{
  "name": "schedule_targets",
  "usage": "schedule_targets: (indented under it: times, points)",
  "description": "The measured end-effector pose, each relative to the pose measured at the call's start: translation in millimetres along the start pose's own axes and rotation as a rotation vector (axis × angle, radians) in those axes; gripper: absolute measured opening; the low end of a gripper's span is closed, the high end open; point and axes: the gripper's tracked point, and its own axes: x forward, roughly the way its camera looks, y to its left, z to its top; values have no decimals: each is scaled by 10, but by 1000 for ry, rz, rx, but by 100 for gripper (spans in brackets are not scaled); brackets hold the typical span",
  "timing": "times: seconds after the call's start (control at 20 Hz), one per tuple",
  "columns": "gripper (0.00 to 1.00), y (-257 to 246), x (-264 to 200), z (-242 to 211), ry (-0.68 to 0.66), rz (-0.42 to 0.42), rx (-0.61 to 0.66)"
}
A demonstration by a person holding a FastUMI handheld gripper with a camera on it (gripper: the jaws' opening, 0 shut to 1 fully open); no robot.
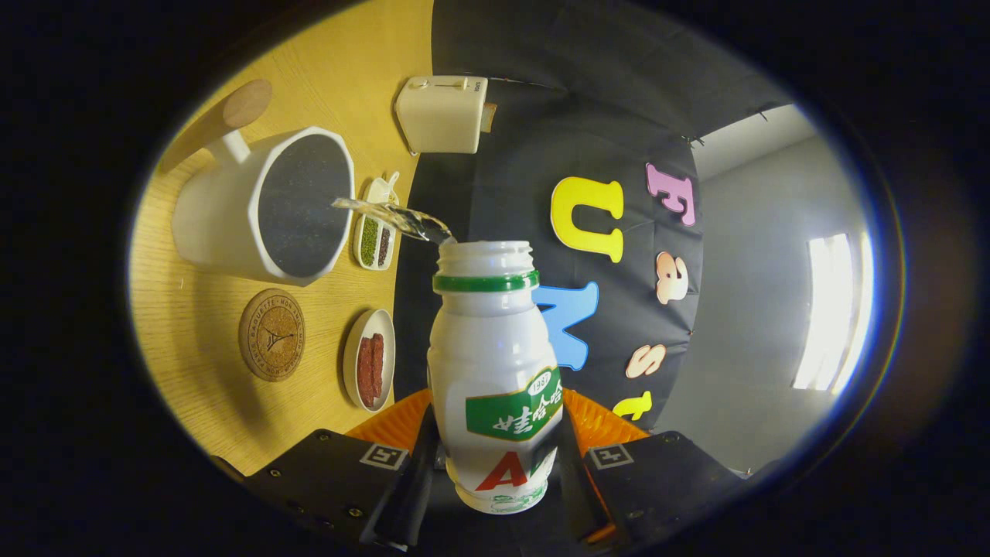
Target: Take the bottle from table, then pour the juice into the cup, finally place the bottle on the coaster
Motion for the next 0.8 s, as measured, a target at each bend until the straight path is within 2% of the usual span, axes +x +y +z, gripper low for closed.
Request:
schedule_targets:
  times: [0.8]
  points:
    - [70,-34,8,-30,-3,-8,-20]
